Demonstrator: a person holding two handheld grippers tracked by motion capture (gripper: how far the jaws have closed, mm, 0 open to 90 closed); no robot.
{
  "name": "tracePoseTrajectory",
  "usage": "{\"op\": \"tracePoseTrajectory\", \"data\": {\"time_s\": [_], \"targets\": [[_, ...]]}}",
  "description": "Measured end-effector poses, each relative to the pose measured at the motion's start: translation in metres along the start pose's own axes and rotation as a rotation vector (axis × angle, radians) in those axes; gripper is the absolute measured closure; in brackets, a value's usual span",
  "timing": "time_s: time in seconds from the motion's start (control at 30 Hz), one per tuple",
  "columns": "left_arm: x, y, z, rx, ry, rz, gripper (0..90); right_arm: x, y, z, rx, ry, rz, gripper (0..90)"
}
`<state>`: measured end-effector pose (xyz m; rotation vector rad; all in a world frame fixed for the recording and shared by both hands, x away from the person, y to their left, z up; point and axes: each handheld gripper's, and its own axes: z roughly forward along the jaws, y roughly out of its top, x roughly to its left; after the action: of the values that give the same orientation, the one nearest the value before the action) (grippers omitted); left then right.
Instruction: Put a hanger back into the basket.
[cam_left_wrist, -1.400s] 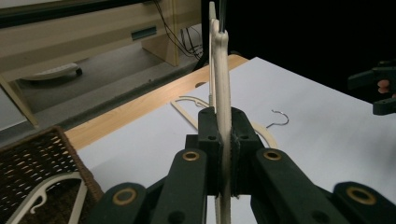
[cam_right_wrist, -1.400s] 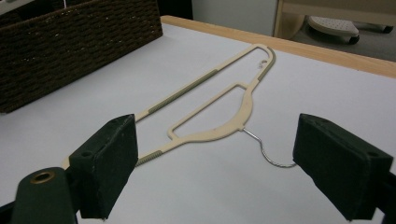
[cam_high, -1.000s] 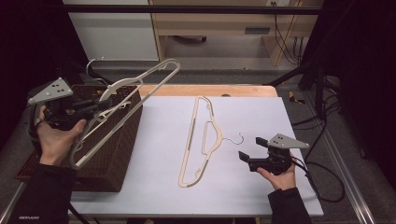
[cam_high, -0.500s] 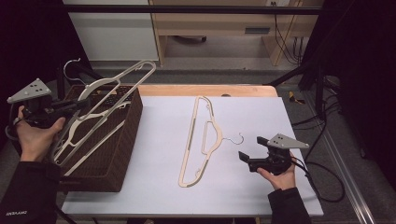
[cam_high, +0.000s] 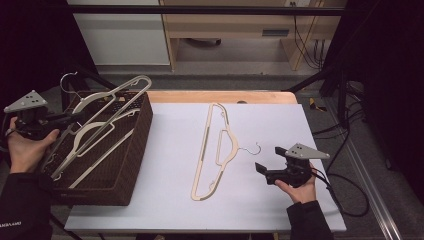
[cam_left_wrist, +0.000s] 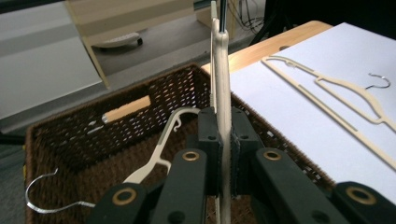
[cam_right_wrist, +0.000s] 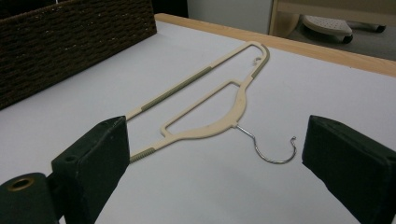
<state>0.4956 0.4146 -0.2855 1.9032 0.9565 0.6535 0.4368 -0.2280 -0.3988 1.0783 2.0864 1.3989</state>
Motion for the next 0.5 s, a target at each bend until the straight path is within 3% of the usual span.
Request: {"op": "tracePoseTrajectory", "data": {"time_s": [0.17, 0.27, 0.4, 0.5], "targets": [[0.007, -0.009, 0.003, 0.019, 0.011, -0.02, 85.6, 0.0, 0.0, -0.001, -0.004, -0.006, 0.0, 7.7], [0.013, -0.019, 0.005, 0.059, 0.03, -0.035, 85.6, -0.001, 0.0, -0.001, -0.003, -0.005, -0.004, 7.7], [0.016, -0.027, 0.006, 0.06, 0.014, -0.058, 85.7, -0.001, -0.001, 0.0, 0.003, -0.004, -0.004, 7.7], [0.015, -0.028, 0.01, 0.088, 0.004, -0.056, 85.7, 0.0, -0.001, 0.0, 0.005, -0.008, 0.0, 7.7]]}}
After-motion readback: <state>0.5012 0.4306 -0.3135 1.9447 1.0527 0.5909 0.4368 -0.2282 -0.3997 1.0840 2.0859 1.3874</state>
